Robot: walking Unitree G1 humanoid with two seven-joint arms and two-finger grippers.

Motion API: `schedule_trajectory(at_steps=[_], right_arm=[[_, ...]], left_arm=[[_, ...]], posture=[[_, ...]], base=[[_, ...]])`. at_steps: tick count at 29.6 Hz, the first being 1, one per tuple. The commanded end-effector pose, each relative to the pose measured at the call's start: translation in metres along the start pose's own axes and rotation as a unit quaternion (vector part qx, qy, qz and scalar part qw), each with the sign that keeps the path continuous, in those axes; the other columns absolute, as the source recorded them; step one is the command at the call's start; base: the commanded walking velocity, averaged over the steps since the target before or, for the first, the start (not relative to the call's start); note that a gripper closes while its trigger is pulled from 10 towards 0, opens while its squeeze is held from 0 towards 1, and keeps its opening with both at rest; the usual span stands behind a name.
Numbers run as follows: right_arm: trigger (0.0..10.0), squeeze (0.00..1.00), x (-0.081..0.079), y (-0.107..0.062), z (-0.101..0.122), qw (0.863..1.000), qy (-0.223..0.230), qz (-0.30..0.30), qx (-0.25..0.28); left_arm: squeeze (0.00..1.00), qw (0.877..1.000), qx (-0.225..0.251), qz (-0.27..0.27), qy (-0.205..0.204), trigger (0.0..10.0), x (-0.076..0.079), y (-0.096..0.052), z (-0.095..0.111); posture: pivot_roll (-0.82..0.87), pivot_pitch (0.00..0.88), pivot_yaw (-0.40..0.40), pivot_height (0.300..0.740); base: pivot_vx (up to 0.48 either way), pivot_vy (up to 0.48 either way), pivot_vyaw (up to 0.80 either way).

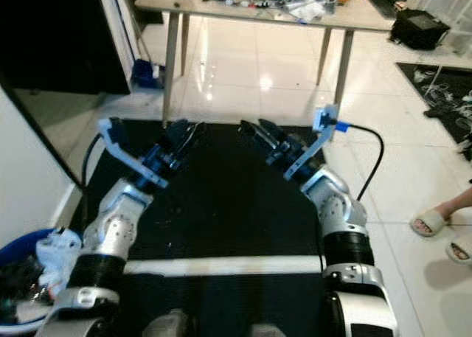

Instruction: Picking trash to rubbish bin

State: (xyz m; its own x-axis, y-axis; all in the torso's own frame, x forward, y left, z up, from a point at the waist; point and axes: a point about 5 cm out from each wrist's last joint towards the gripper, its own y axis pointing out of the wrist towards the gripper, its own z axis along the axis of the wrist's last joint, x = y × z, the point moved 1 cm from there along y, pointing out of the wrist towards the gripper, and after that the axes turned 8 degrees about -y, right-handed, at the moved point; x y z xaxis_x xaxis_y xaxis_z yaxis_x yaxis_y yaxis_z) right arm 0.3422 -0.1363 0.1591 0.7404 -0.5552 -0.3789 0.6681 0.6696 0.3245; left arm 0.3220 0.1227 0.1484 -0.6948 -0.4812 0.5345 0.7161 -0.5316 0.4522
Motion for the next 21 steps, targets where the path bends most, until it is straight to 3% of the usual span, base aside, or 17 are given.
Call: schedule_trajectory(at_steps=[1,21], right_arm=[[10.0,0.00,0.0037,-0.0044,0.0031,1.000,-0.004,-0.011,0.003],[10.0,0.00,0.0044,-0.0046,0.0029,1.000,-0.005,-0.014,0.002]], left_arm=[[0.00,1.000,-0.003,-0.009,0.002,10.0,0.0036,0.0018,-0.0015],[0.00,1.000,-0.004,-0.014,0.003,10.0,0.0043,0.0020,-0.0021]], posture=[[-0.05,0.000,-0.063,0.740],[-0.05,0.000,-0.064,0.740]], base=[[0.371,0.000,0.00],[0.321,0.000,0.00]])
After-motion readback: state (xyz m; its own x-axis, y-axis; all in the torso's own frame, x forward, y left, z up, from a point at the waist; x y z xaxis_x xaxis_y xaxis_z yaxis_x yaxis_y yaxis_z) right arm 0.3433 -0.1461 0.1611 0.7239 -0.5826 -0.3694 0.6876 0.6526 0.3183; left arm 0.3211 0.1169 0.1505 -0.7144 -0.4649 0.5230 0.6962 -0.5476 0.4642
